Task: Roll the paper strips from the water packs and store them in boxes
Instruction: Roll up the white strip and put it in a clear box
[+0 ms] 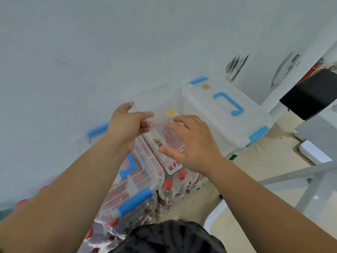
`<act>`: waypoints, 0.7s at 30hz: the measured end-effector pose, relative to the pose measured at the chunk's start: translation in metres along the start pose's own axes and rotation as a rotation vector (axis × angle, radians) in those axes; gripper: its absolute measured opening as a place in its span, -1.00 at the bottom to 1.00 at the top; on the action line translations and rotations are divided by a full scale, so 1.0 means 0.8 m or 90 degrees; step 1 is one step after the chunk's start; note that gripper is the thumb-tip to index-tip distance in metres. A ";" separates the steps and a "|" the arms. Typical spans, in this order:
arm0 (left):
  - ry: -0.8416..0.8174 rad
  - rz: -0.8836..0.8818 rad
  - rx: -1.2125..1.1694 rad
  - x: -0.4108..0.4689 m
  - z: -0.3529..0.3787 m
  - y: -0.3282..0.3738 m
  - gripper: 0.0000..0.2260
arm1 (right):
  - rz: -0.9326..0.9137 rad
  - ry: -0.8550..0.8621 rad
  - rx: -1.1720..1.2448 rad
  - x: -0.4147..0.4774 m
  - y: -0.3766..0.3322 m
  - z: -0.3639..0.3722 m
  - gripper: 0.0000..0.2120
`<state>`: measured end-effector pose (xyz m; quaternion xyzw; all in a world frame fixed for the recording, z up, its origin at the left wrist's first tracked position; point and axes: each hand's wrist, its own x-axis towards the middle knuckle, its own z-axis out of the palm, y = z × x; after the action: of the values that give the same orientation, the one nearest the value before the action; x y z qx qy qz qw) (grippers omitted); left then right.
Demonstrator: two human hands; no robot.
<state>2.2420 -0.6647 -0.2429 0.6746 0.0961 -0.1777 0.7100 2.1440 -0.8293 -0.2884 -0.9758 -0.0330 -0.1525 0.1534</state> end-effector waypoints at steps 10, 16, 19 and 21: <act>0.034 0.120 0.359 0.027 -0.017 -0.021 -0.53 | 0.169 -0.244 -0.051 -0.010 0.008 0.031 -0.25; -0.006 0.201 0.797 0.028 -0.024 -0.026 -0.29 | 0.246 -0.227 0.031 -0.012 0.016 0.034 -0.24; -0.025 0.223 0.935 0.025 -0.020 -0.032 -0.34 | 0.279 -0.209 0.035 -0.017 0.021 0.035 -0.20; -0.036 0.231 0.981 0.023 -0.017 -0.035 -0.34 | 0.302 -0.188 0.064 -0.021 0.023 0.035 -0.18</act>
<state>2.2494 -0.6538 -0.2769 0.9766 -0.1834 -0.0931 0.0632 2.1378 -0.8388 -0.3244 -0.9591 0.1667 0.0335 0.2263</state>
